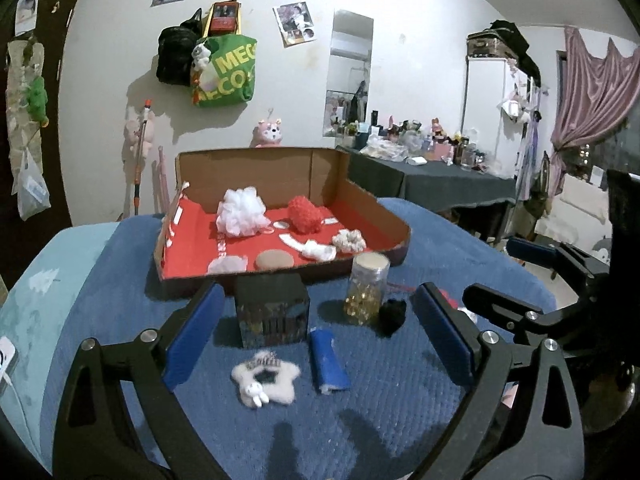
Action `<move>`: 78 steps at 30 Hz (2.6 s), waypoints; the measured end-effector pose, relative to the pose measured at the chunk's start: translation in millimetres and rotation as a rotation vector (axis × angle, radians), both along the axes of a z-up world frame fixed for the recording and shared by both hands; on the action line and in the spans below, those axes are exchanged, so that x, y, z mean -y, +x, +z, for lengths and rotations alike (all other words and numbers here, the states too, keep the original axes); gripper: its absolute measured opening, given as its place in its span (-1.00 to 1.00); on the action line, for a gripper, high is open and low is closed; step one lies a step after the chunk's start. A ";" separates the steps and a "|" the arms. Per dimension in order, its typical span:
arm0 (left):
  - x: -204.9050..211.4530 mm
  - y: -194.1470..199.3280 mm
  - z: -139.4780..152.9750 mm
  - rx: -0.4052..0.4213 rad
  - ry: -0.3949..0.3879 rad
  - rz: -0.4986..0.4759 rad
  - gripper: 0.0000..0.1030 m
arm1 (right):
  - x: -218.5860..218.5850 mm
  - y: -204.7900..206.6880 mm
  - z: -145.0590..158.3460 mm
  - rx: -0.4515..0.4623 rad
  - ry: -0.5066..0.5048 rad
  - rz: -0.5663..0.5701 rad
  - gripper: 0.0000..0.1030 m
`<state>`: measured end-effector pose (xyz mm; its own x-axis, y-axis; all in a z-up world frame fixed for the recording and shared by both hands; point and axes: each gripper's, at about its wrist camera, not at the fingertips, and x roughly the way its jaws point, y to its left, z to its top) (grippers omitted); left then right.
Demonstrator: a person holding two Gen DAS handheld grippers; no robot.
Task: Organize soft objects
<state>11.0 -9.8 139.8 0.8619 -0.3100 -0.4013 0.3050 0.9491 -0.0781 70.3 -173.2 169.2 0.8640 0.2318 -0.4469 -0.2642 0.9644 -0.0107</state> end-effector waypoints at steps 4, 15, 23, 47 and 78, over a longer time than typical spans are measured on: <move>-1.4 -2.4 -16.2 -0.024 0.003 0.028 0.89 | -1.3 -6.3 -17.6 0.006 0.015 -0.031 1.00; -8.6 5.7 -66.6 -0.143 0.005 0.068 0.88 | -8.6 5.3 -64.8 -0.080 0.025 -0.057 1.00; -14.9 13.0 -83.5 -0.189 -0.001 0.084 0.88 | -10.8 11.9 -78.4 -0.112 0.020 -0.061 1.00; -26.7 65.6 -105.4 -0.346 0.089 0.085 0.48 | -23.3 77.9 -91.5 -0.219 -0.011 0.002 0.43; -15.2 48.8 -95.2 -0.303 0.064 -0.010 0.40 | -34.1 44.4 -86.1 -0.251 0.047 0.119 -0.47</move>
<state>59.8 5.4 44.6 0.6968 -0.2838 -0.6587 0.2864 0.9521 -0.1073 114.7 -139.2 83.1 0.6934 0.3505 -0.6295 -0.3640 0.9244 0.1137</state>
